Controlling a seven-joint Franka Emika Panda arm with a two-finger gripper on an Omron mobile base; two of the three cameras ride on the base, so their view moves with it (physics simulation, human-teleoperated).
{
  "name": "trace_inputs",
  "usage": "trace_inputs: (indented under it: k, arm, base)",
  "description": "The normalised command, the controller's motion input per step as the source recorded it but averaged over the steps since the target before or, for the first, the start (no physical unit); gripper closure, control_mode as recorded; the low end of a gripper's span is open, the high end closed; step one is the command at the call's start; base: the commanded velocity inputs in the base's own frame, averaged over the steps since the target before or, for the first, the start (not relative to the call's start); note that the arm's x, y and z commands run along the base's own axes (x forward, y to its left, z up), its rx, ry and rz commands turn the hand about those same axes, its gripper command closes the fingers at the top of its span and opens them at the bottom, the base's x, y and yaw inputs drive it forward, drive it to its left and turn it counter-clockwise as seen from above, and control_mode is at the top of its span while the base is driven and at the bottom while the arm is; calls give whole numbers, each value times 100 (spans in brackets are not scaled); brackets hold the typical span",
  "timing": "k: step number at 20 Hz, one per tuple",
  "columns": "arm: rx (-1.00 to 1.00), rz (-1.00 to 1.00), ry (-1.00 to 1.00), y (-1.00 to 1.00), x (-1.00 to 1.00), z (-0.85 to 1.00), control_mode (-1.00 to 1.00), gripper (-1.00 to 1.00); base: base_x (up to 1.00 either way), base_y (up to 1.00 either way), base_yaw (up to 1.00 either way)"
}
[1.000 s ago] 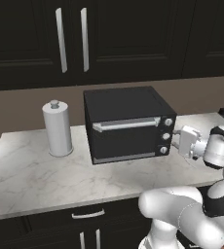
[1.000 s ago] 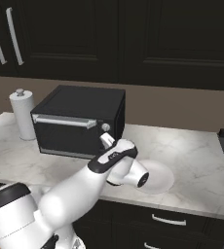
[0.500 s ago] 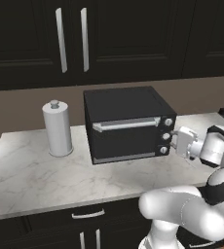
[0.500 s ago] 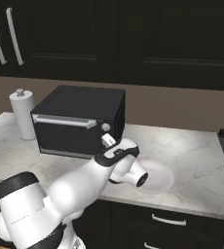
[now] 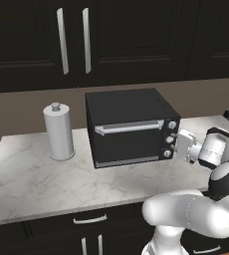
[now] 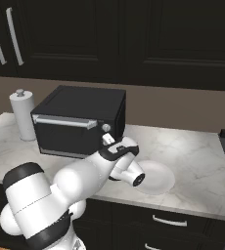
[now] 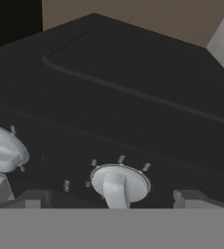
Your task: Pull the toaster oven rack outwards. Pick up the baguette from the plate and place it on the toaster oven rack. Close the toaster oven door fully and set the temperature to the lowest setting.
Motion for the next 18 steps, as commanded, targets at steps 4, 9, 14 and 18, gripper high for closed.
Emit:
trace_inputs:
  k: [4,9,14,18]
  arm:
    - [0,-6,0,0,22,-12,-100,-100]
    - [0,-6,0,0,24,-14,-100,-100]
    - [0,-6,0,1,27,-5,-100,-100]
    - [0,-7,9,8,29,1,-100,-100]
  base:
    - [0,0,0]
    - [0,0,0]
    - [0,0,0]
    - [0,0,0]
